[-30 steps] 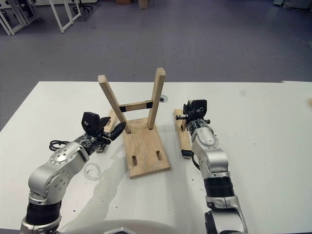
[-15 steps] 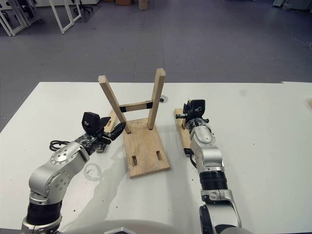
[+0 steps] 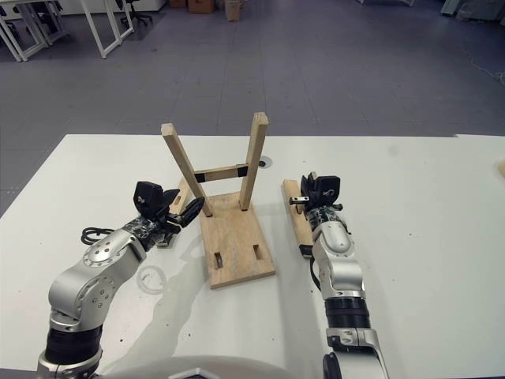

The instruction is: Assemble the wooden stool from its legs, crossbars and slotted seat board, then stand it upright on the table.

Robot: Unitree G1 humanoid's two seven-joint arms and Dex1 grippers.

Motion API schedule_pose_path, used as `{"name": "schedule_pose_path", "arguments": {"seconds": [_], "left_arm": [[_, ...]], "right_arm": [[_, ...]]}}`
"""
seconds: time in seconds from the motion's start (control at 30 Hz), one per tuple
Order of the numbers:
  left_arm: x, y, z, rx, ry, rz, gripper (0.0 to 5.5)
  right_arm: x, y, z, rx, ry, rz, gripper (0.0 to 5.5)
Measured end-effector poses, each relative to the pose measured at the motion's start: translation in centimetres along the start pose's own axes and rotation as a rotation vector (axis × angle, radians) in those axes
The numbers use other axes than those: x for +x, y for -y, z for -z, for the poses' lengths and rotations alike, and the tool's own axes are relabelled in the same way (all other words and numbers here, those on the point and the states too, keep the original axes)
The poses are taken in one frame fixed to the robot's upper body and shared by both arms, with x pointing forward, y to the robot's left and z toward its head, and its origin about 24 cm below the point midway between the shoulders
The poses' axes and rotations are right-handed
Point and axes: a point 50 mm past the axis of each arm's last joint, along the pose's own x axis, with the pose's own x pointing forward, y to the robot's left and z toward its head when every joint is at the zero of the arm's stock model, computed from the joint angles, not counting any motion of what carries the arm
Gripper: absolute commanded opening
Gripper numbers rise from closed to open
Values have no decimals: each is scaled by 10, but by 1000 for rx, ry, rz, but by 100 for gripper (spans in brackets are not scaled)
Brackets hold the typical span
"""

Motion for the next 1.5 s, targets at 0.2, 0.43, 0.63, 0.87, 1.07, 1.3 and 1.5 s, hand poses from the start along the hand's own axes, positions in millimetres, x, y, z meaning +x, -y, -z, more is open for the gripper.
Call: {"name": "schedule_pose_path", "arguments": {"seconds": [0.2,0.43,0.63,0.87,1.07,1.3,1.5], "left_arm": [[1,0,1,-2,0,-5,367],[2,-1,2,0,0,-15,367],[2,-2,2,5,0,-23,367],[3,-1,2,3,4,-26,367],[5,1,-2,8,18,-22,367],[6,1,-4,10,24,-20,367],[9,1,-3,0,21,-19,367]], "right_arm": [[-11,4,-8,-21,-1,11,81],[-30,10,-1,-38,-48,12,204],[-21,6,-48,-76,40,-12,244],[7,1,-111,-67,132,11,244],[25,1,-121,2,110,38,244],[33,2,-94,32,-31,43,244],[34,8,-72,47,-73,63,244]]}}
